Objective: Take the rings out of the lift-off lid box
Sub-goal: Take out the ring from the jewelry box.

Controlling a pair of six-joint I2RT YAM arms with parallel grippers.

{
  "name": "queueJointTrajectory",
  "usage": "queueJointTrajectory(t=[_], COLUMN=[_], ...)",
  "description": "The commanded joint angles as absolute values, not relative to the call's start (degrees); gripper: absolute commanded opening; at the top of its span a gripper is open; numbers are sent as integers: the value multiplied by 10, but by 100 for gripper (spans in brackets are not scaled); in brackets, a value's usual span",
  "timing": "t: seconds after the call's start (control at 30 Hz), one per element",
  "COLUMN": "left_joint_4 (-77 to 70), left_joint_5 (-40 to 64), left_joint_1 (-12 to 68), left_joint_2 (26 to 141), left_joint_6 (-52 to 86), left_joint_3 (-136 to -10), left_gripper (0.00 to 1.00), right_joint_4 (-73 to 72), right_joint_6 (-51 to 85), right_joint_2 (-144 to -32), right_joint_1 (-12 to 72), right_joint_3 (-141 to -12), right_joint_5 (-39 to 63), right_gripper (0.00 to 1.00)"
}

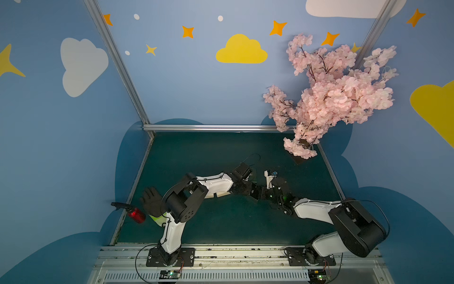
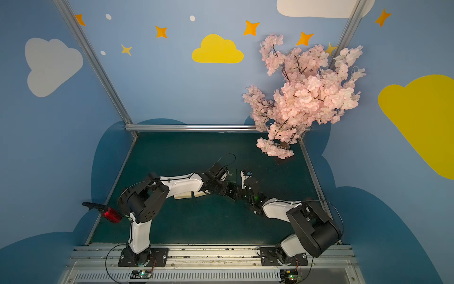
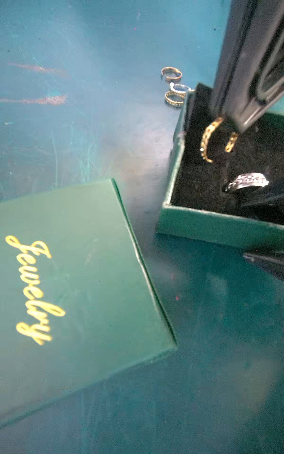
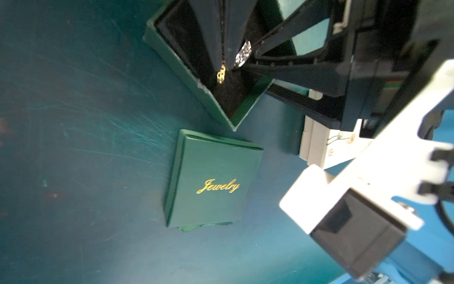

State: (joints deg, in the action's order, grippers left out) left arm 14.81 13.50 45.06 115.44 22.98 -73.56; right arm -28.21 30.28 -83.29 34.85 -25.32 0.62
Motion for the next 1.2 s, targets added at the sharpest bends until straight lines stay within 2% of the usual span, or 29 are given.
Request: queueJointTrajectory(t=[0.0,1.0,1.17], left_joint_4=[232,250,246], left_joint_5=[145,139,135], left_joint_1=[465,465,464], left_joint_2=[1228,1243,1234], left_joint_6=[231,236,236], left_joint_3=[-700,-717,-710], left_gripper=[31,28,28], right_joint_4=[-319,-194,-95], right_joint_6=[324,324,324], right_joint_2=[-805,-727,-709], right_joint_1=[333,279,241], right_joint_3=[-243,-249,-281], right_joint_5=[5,58,82], right_gripper=[0,0,0])
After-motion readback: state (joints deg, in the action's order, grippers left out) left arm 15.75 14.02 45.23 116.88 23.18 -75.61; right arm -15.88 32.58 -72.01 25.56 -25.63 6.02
